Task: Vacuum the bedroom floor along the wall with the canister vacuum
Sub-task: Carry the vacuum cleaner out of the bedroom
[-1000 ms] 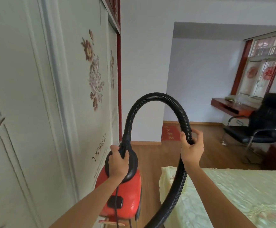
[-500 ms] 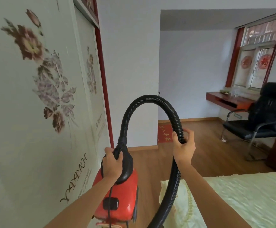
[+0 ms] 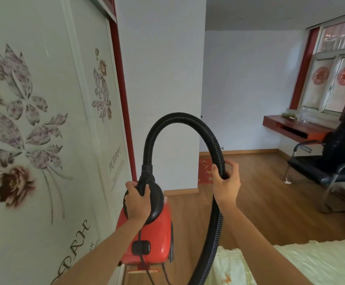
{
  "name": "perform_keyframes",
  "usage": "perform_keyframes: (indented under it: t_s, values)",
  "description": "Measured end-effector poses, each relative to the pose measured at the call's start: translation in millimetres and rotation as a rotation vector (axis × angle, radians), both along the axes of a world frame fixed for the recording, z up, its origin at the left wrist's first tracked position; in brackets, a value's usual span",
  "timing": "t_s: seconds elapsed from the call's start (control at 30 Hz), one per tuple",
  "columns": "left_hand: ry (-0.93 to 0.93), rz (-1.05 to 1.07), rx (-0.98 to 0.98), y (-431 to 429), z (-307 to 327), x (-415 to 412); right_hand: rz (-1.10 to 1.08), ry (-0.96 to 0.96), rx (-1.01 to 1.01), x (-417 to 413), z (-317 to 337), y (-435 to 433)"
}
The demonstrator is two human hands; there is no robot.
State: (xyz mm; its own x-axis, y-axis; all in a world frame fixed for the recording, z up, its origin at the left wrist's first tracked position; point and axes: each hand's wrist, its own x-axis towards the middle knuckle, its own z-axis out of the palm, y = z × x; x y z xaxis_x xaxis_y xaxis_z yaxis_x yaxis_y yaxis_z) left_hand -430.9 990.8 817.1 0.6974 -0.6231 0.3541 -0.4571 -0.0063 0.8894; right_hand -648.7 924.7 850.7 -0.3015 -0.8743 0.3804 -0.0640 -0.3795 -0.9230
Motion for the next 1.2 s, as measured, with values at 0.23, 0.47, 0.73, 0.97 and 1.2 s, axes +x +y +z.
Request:
perform_keyframes:
  t_s: [0.23, 0.47, 0.73, 0.97, 1.2]
  values:
    - [0.036, -0.005, 0.024, -122.8, -21.3, 58.0, -0.024, 0.04, 0.019, 55.8, -12.3, -119.3]
    - [-0.001, -0.026, 0.079, -253.5, -42.7, 123.3, -0.057, 0.072, 0.029, 117.8, -12.5, -240.4]
    - [-0.03, -0.049, 0.111, -367.4, -56.8, 184.6, -0.06, 0.087, 0.058, 168.7, -19.7, -354.3]
    - [0.015, -0.032, 0.159, -473.1, -93.0, 233.4, -0.041, 0.094, 0.074, 227.2, -54.1, -474.5]
    - [0.04, 0.005, 0.235, -575.9, -144.1, 273.9, -0.028, 0.106, 0.16, 276.1, -111.7, -582.8]
